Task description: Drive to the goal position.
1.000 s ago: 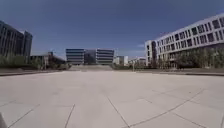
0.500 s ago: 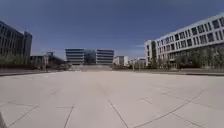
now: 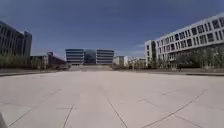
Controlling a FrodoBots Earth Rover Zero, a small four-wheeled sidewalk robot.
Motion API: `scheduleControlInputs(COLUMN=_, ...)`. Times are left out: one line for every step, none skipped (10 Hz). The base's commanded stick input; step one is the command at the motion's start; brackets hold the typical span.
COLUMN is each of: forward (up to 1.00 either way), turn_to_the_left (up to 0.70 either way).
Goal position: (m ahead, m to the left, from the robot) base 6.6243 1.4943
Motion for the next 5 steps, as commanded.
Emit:
scheduleControlInputs(forward=0.09, turn_to_the_left=-0.05)
scheduleControlInputs(forward=0.09, turn_to_the_left=-0.05)
scheduleControlInputs(forward=0.09, turn_to_the_left=-0.05)
scheduleControlInputs(forward=0.09, turn_to_the_left=-0.05)
scheduleControlInputs(forward=0.09, turn_to_the_left=-0.05)
